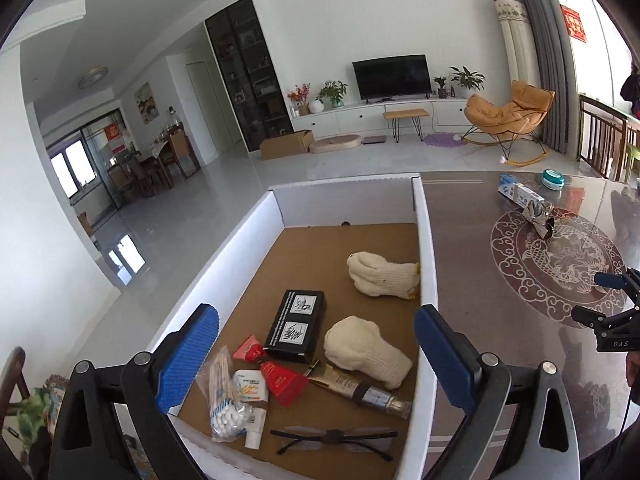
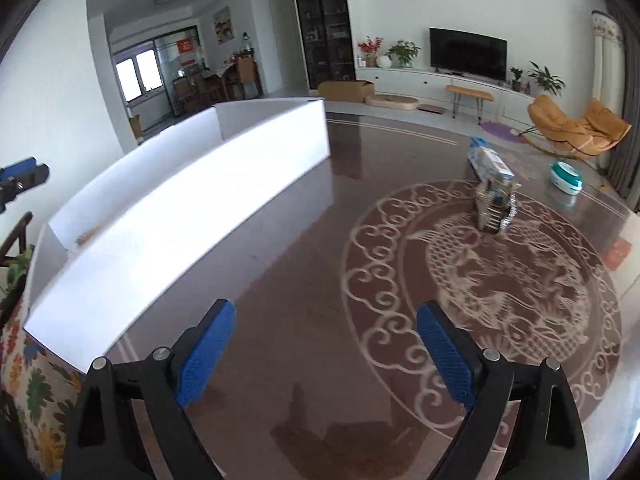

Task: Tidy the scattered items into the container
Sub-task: 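Lower the swab bag and gold tube into the container and open both grippers, then return both grippers to the table near the rhinestone hair clip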

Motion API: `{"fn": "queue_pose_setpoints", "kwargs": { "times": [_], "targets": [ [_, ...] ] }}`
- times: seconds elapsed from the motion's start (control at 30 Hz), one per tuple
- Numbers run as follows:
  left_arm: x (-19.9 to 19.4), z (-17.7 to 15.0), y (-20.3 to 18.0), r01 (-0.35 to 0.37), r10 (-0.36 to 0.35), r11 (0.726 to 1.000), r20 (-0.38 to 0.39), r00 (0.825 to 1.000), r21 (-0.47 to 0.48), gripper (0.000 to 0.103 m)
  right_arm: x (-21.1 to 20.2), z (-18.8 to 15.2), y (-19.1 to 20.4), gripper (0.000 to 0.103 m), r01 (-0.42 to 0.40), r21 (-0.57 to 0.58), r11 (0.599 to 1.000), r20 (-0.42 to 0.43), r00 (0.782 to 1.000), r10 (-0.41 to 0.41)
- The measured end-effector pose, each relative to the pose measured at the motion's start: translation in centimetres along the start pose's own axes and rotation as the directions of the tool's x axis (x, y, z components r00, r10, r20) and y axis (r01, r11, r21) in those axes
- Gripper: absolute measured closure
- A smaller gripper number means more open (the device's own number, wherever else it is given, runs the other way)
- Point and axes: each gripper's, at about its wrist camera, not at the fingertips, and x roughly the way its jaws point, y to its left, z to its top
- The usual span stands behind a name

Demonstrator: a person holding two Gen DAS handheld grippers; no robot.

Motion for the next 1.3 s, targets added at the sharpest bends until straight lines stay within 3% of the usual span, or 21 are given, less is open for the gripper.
{"fn": "queue_pose_setpoints", "kwargs": {
  "times": [0.17,0.3,0.5,0.63,0.77,0.9,1.03,1.23,1.3],
  "targets": [
    [-2.2,2.2,-6.0,0.024,-0.028,0.997,0.063,0.998,0.070,0.003,-2.0,-3.1,-7.4,0.010,0.172,0.032,0.985,-0.047,0.984,-0.171],
    [-3.1,3.1,-10.4,0.014,-0.025,0.992,0.085,0.996,0.125,0.003,-2.8,-5.1,-10.6,0.010,0.240,0.032,0.970,-0.079,0.968,-0.237],
    [-3.7,3.8,-14.5,0.026,-0.041,0.987,0.094,0.995,0.157,0.002,-2.7,-7.1,-12.5,0.010,0.240,0.052,0.969,-0.122,0.965,-0.232],
    [-2.6,3.4,-16.7,0.100,-0.109,0.983,0.049,0.993,0.151,0.002,-2.1,-7.1,-13.0,0.010,0.242,0.069,0.968,-0.143,0.963,-0.230],
    [0.0,1.7,-19.6,0.228,-0.227,0.966,-0.023,0.974,0.121,0.001,-2.2,-7.1,-12.7,0.006,0.241,0.088,0.967,-0.154,0.962,-0.226],
    [4.2,-1.0,-23.0,0.307,-0.295,0.949,-0.141,0.945,0.070,0.001,-1.9,-7.2,-13.5,0.000,0.209,0.134,0.969,-0.175,0.967,-0.184],
    [8.2,-3.7,-25.8,0.333,-0.317,0.943,-0.235,0.919,0.027,0.002,-1.9,-7.2,-13.5,0.000,0.205,0.142,0.968,-0.176,0.968,-0.179],
    [12.3,-5.0,-28.3,0.348,-0.345,0.936,-0.310,0.886,-0.047,0.002,-1.8,-7.2,-13.4,0.000,0.205,0.142,0.968,-0.177,0.968,-0.179],
    [12.5,-4.6,-28.5,0.352,-0.351,0.934,-0.298,0.888,-0.052,0.001,-1.8,-7.2,-13.5,0.000,0.205,0.142,0.968,-0.177,0.968,-0.179]
  ]
}}
